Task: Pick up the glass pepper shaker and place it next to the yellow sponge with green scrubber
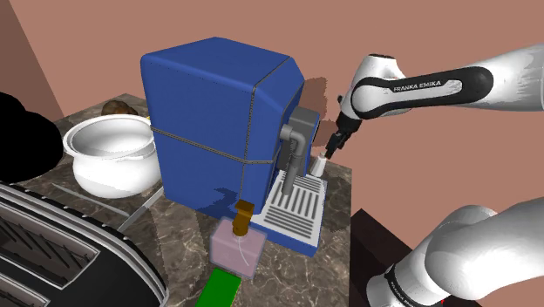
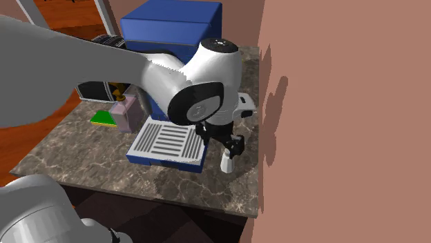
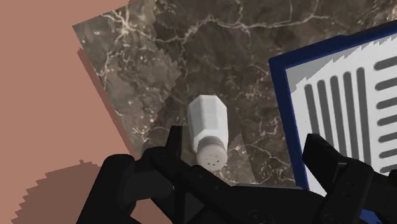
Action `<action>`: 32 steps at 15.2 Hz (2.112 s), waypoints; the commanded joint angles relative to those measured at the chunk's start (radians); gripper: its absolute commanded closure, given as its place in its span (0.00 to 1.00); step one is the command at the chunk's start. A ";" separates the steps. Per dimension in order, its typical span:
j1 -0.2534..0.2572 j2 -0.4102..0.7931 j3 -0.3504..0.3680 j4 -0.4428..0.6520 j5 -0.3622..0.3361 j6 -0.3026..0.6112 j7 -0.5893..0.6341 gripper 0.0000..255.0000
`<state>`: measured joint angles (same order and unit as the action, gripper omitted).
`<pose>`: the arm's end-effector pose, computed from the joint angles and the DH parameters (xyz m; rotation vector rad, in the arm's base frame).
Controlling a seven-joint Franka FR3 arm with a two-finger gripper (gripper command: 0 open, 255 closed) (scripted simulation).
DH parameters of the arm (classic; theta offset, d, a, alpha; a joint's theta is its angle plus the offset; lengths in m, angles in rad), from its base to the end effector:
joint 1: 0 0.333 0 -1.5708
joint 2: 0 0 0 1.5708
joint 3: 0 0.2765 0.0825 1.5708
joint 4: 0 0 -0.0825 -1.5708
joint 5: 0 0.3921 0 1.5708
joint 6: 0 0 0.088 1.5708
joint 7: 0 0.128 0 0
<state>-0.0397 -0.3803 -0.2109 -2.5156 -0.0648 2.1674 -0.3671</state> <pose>0.4282 -0.1082 0.3516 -3.1154 -0.2591 -0.0495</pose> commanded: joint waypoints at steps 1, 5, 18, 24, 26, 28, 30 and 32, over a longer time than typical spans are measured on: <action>0.010 0.072 -0.033 0.018 0.040 0.077 -0.049 0.00; 0.021 0.142 -0.057 0.024 0.082 0.154 -0.093 0.00; 0.029 0.199 -0.062 -0.004 0.105 0.237 -0.110 0.00; 0.029 0.200 -0.062 -0.004 0.105 0.237 -0.110 1.00; 0.029 0.199 -0.062 -0.004 0.105 0.237 -0.110 1.00; 0.029 0.199 -0.062 -0.004 0.105 0.237 -0.110 1.00; 0.027 0.180 -0.059 0.007 0.096 0.207 -0.102 1.00; 0.025 0.161 -0.057 0.019 0.089 0.177 -0.095 1.00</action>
<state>-0.0143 -0.2101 -0.2692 -2.4999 0.0279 2.3566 -0.4663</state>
